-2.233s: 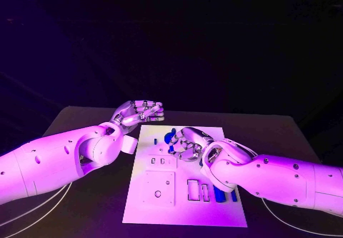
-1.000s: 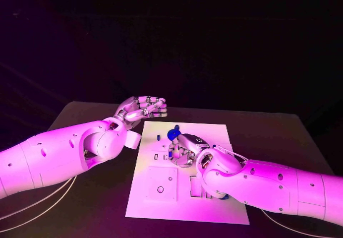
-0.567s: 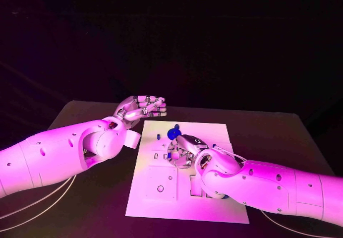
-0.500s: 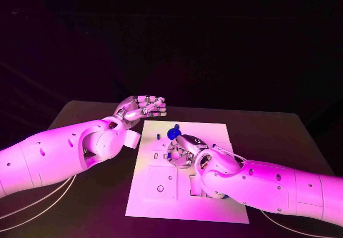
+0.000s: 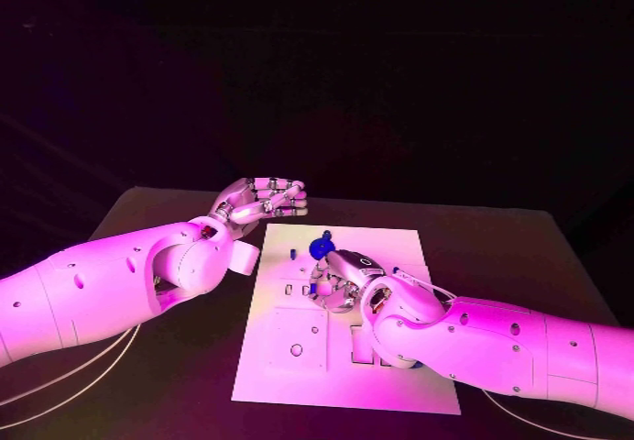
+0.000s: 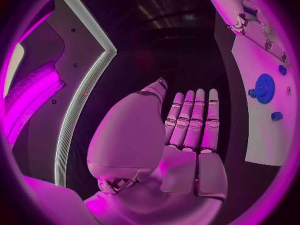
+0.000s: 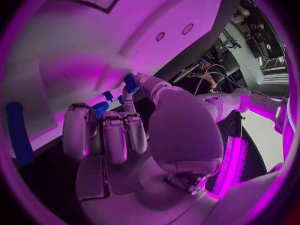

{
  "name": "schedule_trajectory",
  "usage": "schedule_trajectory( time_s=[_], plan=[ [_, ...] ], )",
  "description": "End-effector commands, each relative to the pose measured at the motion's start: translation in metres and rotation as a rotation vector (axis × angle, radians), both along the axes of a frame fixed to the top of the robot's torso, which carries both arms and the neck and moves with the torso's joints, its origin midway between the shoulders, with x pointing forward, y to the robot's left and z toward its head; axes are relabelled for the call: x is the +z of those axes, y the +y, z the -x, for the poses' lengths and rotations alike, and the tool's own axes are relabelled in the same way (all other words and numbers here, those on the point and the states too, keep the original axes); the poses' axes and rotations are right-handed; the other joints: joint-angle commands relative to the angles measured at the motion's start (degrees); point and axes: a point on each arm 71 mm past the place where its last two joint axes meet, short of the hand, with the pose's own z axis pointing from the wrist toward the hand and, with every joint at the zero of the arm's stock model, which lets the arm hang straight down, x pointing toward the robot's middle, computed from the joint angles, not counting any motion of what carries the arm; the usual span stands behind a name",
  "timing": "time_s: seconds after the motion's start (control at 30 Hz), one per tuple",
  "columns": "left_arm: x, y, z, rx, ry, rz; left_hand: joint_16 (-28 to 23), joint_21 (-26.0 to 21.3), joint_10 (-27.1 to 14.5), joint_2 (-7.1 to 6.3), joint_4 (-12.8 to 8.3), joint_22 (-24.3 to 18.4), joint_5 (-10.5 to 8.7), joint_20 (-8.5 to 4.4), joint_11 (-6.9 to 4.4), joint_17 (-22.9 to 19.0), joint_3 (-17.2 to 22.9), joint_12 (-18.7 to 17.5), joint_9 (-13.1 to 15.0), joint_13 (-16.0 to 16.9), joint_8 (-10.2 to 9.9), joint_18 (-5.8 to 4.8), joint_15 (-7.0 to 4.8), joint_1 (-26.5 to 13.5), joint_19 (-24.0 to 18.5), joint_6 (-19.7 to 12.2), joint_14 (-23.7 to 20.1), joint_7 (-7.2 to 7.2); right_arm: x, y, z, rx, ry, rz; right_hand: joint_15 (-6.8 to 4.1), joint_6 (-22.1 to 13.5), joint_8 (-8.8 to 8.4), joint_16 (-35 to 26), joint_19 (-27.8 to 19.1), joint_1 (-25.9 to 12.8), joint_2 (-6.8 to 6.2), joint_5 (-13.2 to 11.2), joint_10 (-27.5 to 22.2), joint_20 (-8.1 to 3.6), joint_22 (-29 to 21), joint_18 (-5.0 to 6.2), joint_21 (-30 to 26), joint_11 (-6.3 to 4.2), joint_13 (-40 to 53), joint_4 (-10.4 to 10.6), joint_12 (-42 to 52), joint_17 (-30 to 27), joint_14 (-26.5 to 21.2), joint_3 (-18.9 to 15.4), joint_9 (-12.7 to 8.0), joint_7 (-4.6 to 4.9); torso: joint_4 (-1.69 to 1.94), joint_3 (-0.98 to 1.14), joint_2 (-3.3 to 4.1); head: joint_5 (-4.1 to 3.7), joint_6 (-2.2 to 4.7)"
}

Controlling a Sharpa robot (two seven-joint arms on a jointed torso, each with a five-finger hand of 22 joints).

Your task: Assemble the parts on the task board

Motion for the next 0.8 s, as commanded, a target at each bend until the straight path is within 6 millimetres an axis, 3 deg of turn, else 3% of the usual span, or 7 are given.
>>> schedule_trajectory(
  time_s=[0.03, 0.13, 0.33, 0.5, 0.8],
  plan=[
    [0.0011, -0.0009, -0.0001, -0.005, -0.006, 0.004, -0.31, -0.03, 0.28, -0.14, -0.05, -0.05, -0.28, 0.03, 0.13, 0.07, 0.31, -0.19, -0.09, -0.02, -0.15, 0.65, 0.12, -0.28, 0.21, -0.26, -0.23, 2.24, -0.0035, 0.0004, 0.0012, 0.01, 0.014, 0.03, -0.4, -0.47, -0.16, 0.05, -0.3, -0.72, -0.13, 0.3, 3.86, -0.13, 2.01, 0.12, -0.35, -0.35, 12.19, 0.36, -0.36, 13.91, 5.81, 0.01, -0.1, -0.04, -0.04, 0.02, 0.01, -0.01, 0.11],
    [0.0011, -0.0008, -0.0001, -0.005, -0.006, 0.004, -0.31, -0.03, 0.28, -0.14, -0.05, -0.05, -0.28, 0.03, 0.13, 0.07, 0.31, -0.19, -0.09, -0.02, -0.15, 0.65, 0.12, -0.28, 0.21, -0.26, -0.23, 2.24, -0.0035, 0.0005, 0.0012, 0.009, 0.013, 0.029, -0.37, -0.59, -0.2, 0.03, -0.38, -0.8, -0.22, 0.3, 3.81, -0.12, 1.89, 0.15, -0.48, -0.31, 12.12, 0.4, -0.43, 13.86, 5.8, -0.01, -0.11, 0.0, -0.05, 0.03, 0.03, 0.0, 0.1],
    [0.001, -0.0004, -0.0002, -0.005, -0.004, 0.003, -0.44, -0.04, 0.29, -0.19, -0.03, -0.09, -0.29, 0.03, 0.15, 0.13, 0.35, -0.28, -0.1, -0.02, -0.15, 0.64, 0.14, -0.38, 0.19, -0.28, -0.27, 2.25, -0.0032, 0.0, 0.001, 0.006, 0.01, 0.025, 0.1, -2.19, -1.0, -0.16, -1.0, -2.01, -2.04, 0.22, 2.45, 0.22, 0.95, 0.39, -1.64, 0.28, 10.4, 0.99, -2.13, 13.15, 5.64, -1.05, -0.35, 0.69, -0.08, 0.03, 0.06, -0.05, 0.09],
    [0.0008, -0.0001, -0.0003, -0.005, -0.003, 0.003, -0.46, -0.05, 0.28, -0.2, -0.02, -0.1, -0.29, 0.04, 0.15, 0.14, 0.35, -0.29, -0.1, -0.02, -0.15, 0.63, 0.14, -0.39, 0.18, -0.28, -0.27, 2.26, -0.0024, -0.0002, 0.0013, 0.005, 0.005, 0.016, 0.41, -3.33, -1.64, -0.25, -1.31, -2.21, -2.62, 0.24, 1.69, 0.49, 0.47, 0.51, -2.27, 0.65, 9.45, 1.2, -3.09, 12.85, 5.57, -1.8, -0.58, 1.12, -0.05, 0.02, 0.04, -0.13, 0.03],
    [0.0007, -0.0001, -0.0004, -0.005, -0.002, 0.002, -0.47, -0.05, 0.28, -0.2, -0.02, -0.1, -0.29, 0.04, 0.15, 0.15, 0.36, -0.31, -0.1, -0.02, -0.16, 0.63, 0.15, -0.41, 0.18, -0.29, -0.28, 2.26, -0.0002, 0.0, 0.0021, 0.009, -0.01, -0.01, 1.25, -7.06, -4.15, -0.41, -1.91, -1.57, -3.46, 0.31, -1.92, 1.31, -0.57, 0.8, -3.76, 1.61, 4.71, 1.75, -7.89, 12.39, 5.45, -4.17, -1.53, 2.21, -0.01, 0.0, 0.01, -0.34, -0.03]
  ],
)
